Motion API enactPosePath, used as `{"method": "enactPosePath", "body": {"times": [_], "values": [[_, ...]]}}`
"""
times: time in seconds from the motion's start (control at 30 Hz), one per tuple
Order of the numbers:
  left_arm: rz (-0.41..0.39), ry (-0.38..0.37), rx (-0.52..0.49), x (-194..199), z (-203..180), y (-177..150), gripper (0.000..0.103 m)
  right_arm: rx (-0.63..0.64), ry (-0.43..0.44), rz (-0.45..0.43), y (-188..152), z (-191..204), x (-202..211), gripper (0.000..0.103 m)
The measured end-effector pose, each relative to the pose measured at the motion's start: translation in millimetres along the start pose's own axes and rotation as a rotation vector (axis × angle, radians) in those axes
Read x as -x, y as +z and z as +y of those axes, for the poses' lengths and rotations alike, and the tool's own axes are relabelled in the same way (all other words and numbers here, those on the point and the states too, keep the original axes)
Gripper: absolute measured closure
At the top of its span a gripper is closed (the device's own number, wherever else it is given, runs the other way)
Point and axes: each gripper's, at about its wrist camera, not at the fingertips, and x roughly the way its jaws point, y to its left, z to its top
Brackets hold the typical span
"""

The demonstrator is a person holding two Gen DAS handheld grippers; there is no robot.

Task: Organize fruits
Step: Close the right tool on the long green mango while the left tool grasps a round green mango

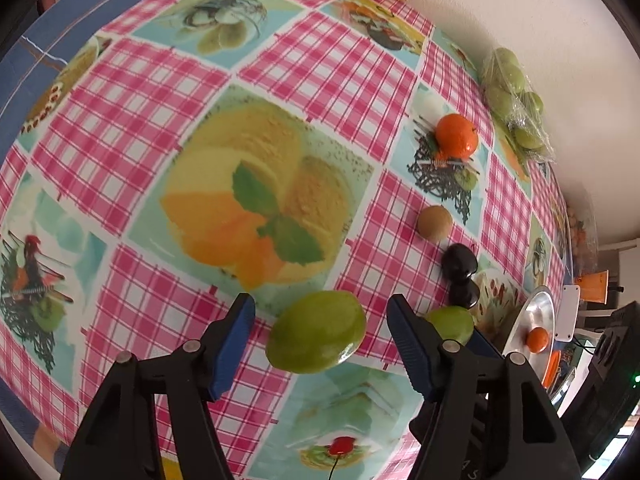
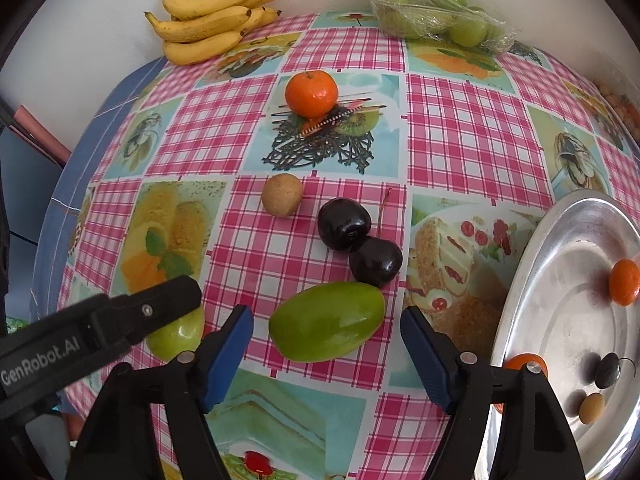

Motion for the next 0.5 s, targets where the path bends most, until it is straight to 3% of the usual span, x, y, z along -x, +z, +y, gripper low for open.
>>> {"method": "enactPosePath", "body": {"times": [0.07, 0.17, 0.3, 0.5], "values": [[0.002, -0.007, -0.002, 0.2, -0.4, -0.6, 0.038, 0.004, -0.003, 0.004, 0.7, 1.9, -2.3, 0.028], [0.005, -0.014, -0.002, -0.4, -1.3, -0.9, 0.045, 0.012, -0.012, 0.009, 1.3, 4.5, -4.6, 0.041], [0.007, -0.010, -0.001, -0.8, -1.0, -0.8, 0.054, 0.017, -0.023, 0.008, 2.6, 6.1, -6.4, 0.042], [0.003, -0.010, 0.000, -1.9, -2.0, -1.0, 0.054, 0.022, -0.027, 0.008, 2.5, 7.2, -7.0, 0.043]]}}
